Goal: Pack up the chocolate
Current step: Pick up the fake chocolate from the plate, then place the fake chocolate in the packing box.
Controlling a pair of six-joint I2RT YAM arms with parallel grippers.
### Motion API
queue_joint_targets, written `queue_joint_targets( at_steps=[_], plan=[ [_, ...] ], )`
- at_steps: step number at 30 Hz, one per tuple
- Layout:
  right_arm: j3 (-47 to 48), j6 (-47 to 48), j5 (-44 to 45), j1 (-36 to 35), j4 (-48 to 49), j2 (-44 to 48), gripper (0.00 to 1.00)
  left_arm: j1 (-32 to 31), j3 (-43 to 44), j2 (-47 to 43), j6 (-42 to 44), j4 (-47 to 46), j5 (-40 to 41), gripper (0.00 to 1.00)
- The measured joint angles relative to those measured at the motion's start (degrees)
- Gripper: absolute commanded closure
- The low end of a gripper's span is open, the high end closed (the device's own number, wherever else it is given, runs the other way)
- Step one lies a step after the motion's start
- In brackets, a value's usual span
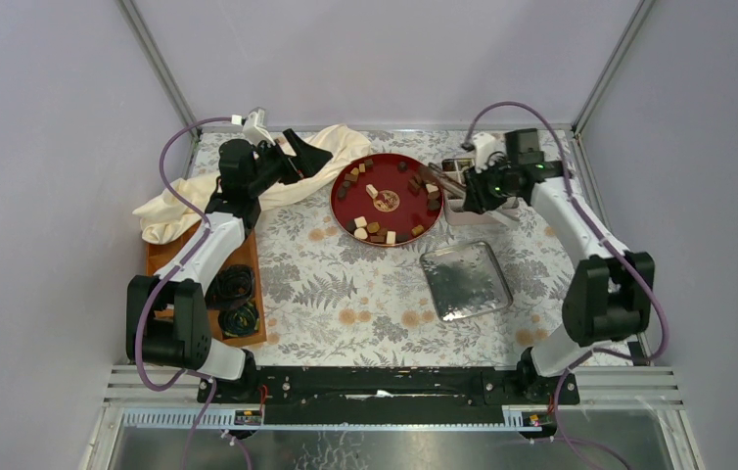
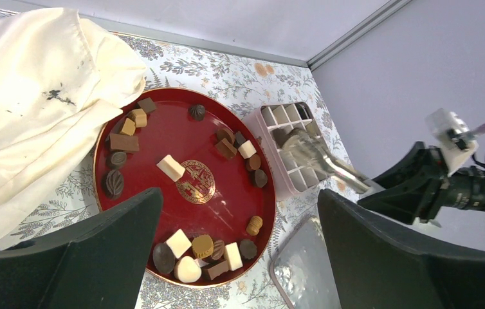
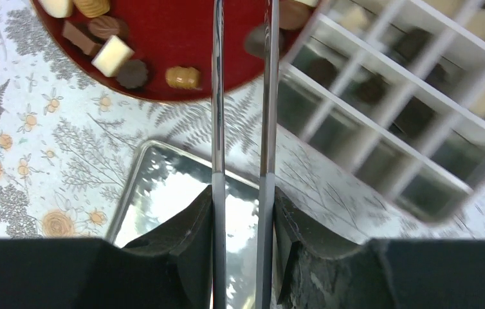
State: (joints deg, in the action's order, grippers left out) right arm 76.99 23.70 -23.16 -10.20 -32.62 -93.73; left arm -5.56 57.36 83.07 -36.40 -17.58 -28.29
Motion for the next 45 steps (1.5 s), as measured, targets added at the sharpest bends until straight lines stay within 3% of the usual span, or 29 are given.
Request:
queue_joint_targets(
  at_steps=[10,14,34,45],
  plan=[
    [-9.4,0.1,-1.7,18.8,-0.1,14.2,0.82,-0.1,0.0,0.0,0.0,0.0,0.0,0.01],
    [-14.2,0.1,-0.3,23.2,-0.4,18.0,0.82,-0.3,0.0,0.0,0.0,0.0,0.0,0.01],
    [-15.5,0.0,5.1,24.1,0.7,13.2,0.75,-0.9,0.0,0.0,0.0,0.0,-0.5,0.01],
    [-15.5,-0.1,5.6,24.1,1.2,11.1,0.56,-0.9,0.0,0.0,0.0,0.0,-0.9,0.01]
  ],
)
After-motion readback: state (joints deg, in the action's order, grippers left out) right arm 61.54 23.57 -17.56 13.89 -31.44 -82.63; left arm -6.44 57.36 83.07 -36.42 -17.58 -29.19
